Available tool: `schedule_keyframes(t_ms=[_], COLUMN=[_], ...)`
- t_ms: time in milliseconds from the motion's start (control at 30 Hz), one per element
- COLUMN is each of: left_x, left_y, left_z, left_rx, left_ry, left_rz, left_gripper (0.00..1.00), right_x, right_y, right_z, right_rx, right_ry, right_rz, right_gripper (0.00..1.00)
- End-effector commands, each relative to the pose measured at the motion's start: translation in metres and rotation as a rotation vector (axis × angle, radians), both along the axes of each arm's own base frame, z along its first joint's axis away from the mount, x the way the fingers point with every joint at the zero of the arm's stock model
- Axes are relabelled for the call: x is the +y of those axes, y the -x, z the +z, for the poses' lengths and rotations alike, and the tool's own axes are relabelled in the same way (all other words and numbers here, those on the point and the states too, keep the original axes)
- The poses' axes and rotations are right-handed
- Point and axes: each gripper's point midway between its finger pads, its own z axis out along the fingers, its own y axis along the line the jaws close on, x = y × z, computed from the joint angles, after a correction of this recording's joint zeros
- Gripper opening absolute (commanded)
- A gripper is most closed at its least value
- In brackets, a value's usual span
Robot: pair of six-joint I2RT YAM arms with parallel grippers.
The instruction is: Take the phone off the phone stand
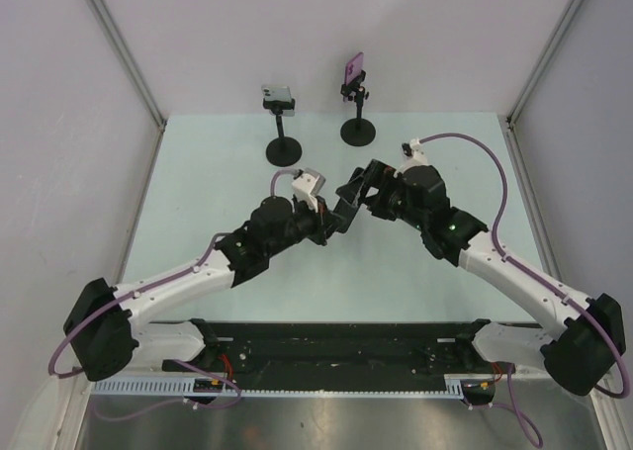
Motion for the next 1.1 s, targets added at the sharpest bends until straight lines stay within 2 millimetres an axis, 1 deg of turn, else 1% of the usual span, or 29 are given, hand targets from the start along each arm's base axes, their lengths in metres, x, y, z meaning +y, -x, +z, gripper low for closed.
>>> schedule_keyframes(t_ms=[0,33,67,133,167,233,267,300,333,367,400,433,467,500,533,567,600,633,667,700,733,800,833,900,933,1000,1033,1067], left_x=[0.022,0.028,0.042,0.059,0.078,0.098,0.119,0.125,0.136,0.158,0.167,0.188,0.197,0.204,0.223,0.232,0.241,0.258,0.265,0.277,0.292,0.306,0.319,0.326,0.334,0.339,0.347,0.351], left_y=[-0.013,-0.017,-0.026,-0.037,-0.048,-0.058,-0.07,-0.071,-0.075,-0.085,-0.089,-0.094,-0.098,-0.099,-0.105,-0.108,-0.109,-0.112,-0.113,-0.112,-0.113,-0.112,-0.112,-0.11,-0.112,-0.109,-0.112,-0.112], left_z=[0.015,0.013,0.009,0.004,-0.002,-0.01,-0.015,-0.015,-0.017,-0.019,-0.023,-0.031,-0.031,-0.041,-0.043,-0.046,-0.056,-0.058,-0.063,-0.075,-0.078,-0.088,-0.096,-0.107,-0.116,-0.126,-0.127,-0.135], left_rx=[-0.067,-0.06,-0.044,-0.02,0.003,0.035,0.049,0.061,0.072,0.086,0.107,0.142,0.152,0.195,0.211,0.229,0.27,0.292,0.308,0.357,0.375,0.414,0.44,0.479,0.514,0.559,0.571,0.598], left_ry=[0.01,0.007,-0.01,-0.025,-0.046,-0.074,-0.079,-0.067,-0.065,-0.065,-0.067,-0.082,-0.082,-0.091,-0.083,-0.081,-0.088,-0.077,-0.084,-0.096,-0.087,-0.09,-0.088,-0.096,-0.095,-0.102,-0.098,-0.11], left_rz=[0.079,0.098,0.14,0.196,0.252,0.299,0.357,0.352,0.373,0.431,0.447,0.496,0.513,0.517,0.561,0.576,0.593,0.621,0.631,0.652,0.679,0.695,0.718,0.706,0.711,0.687,0.695,0.684], left_gripper=[0.0,0.0,0.0,0.0,0.0,0.0,0.0,0.0,0.0,0.0,0.0,0.0,0.0,0.0,0.0,0.0,0.0,0.0,0.0,0.01,0.0,0.0,0.01,0.0,0.0,0.0,0.0,0.0], right_x=[-0.002,-0.004,-0.01,-0.019,-0.024,-0.031,-0.036,-0.039,-0.043,-0.046,-0.049,-0.052,-0.056,-0.059,-0.062,-0.064,-0.067,-0.069,-0.07,-0.072,-0.073,-0.077,-0.078,-0.08,-0.081,-0.082,-0.083,-0.083], right_y=[0.005,0.006,0.003,0.005,0.003,0.005,0.004,0.006,0.006,0.006,0.008,0.008,0.009,0.01,0.011,0.01,0.012,0.012,0.013,0.014,0.015,0.016,0.017,0.018,0.018,0.02,0.019,0.02], right_z=[0.035,0.036,0.037,0.04,0.039,0.039,0.039,0.038,0.038,0.035,0.037,0.037,0.035,0.036,0.034,0.033,0.033,0.032,0.03,0.029,0.028,0.024,0.024,0.022,0.019,0.017,0.015,0.014], right_rx=[-0.132,-0.154,-0.166,-0.188,-0.205,-0.213,-0.227,-0.226,-0.233,-0.237,-0.247,-0.254,-0.262,-0.271,-0.272,-0.285,-0.292,-0.297,-0.298,-0.307,-0.311,-0.318,-0.326,-0.335,-0.342,-0.347,-0.351,-0.355], right_ry=[-0.018,0.004,0.022,0.051,0.08,0.11,0.137,0.153,0.168,0.195,0.203,0.219,0.249,0.261,0.281,0.303,0.315,0.329,0.341,0.359,0.368,0.396,0.402,0.42,0.436,0.448,0.464,0.468], right_rz=[0.039,0.039,0.012,-0.005,-0.022,-0.032,-0.046,-0.048,-0.059,-0.057,-0.057,-0.064,-0.062,-0.065,-0.068,-0.065,-0.066,-0.065,-0.061,-0.056,-0.054,-0.046,-0.048,-0.042,-0.034,-0.026,-0.02,-0.016], right_gripper=[1.0,1.0,1.0,1.0,1.0,1.0,1.0,1.0,1.0,1.0,1.0,1.0,1.0,1.0,1.0,1.0,0.99,1.0,1.0,1.0,1.0,1.0,1.0,1.0,1.0,1.0,1.0,1.0])
